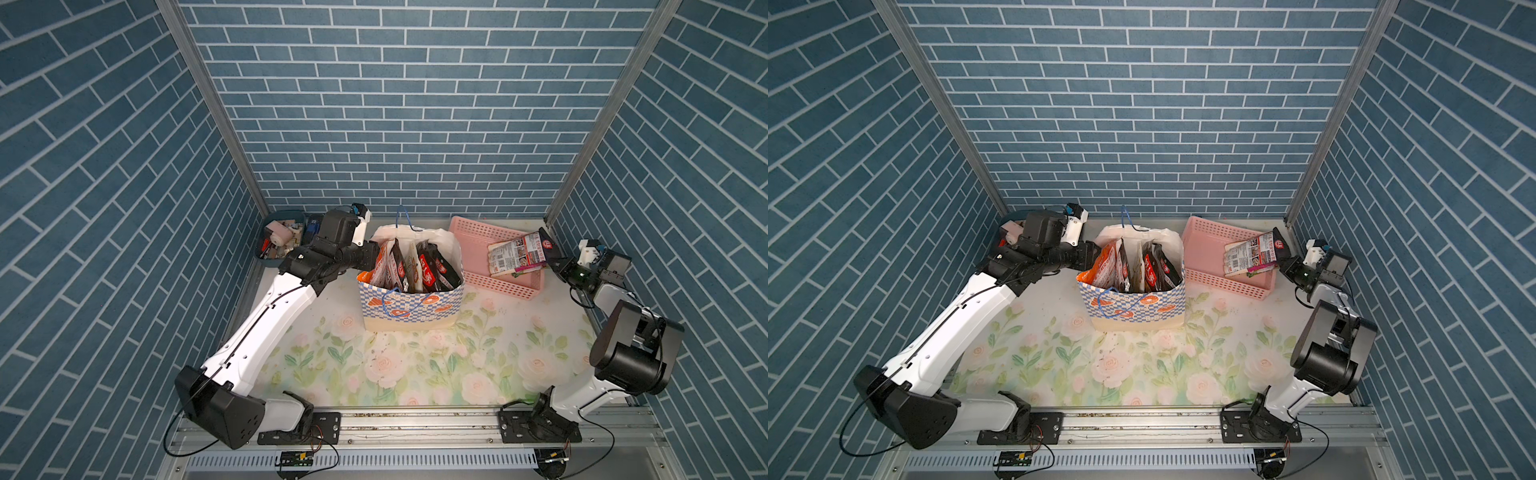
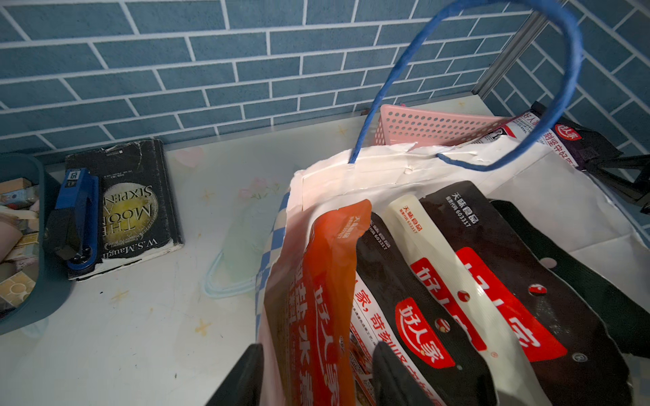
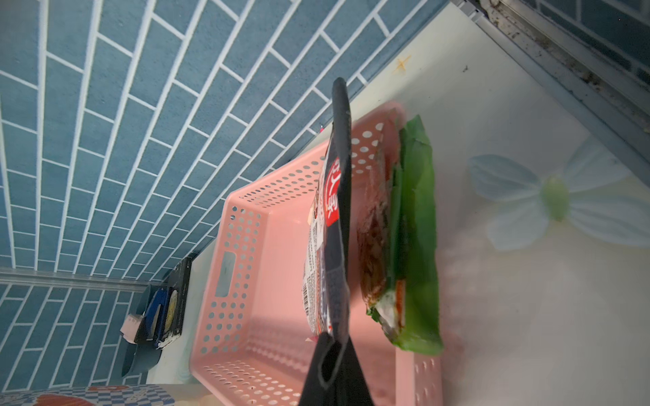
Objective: Place the condiment packets inside the bag
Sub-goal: Pick up the condiment packet from the storage box.
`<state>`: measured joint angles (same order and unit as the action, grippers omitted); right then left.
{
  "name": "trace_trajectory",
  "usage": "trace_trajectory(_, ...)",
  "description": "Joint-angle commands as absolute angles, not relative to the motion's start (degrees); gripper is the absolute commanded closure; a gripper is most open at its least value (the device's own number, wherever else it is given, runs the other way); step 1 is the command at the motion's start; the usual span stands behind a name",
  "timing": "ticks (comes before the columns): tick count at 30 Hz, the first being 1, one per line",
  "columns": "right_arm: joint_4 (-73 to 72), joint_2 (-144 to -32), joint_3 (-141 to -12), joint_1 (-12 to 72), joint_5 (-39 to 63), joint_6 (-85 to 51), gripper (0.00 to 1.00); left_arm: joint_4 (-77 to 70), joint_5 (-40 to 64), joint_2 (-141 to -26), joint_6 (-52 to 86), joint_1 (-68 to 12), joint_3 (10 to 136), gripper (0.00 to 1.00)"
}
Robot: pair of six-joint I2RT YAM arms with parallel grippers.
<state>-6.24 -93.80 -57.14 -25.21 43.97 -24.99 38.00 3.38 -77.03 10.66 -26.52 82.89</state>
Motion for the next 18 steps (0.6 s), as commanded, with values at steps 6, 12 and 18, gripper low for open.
trace_trajectory(6,-7.7,-83.2,-59.2,-16.0,40.0,-13.9,1.00,35.9,0.3,-72.8,10.9,-26.2,81.9,0.41)
trace_trajectory(12,-1.1,-82.5,-60.8,-10.5,32.6,-6.6,1.00,35.0,0.3,-72.1,11.1,-26.3,81.4,0.40)
trace_trajectory(18,-1.6,-83.8,-59.2,-10.0,26.1,-7.2,1.00,35.0,0.8,-71.7,11.3,-26.2,81.5,0.40)
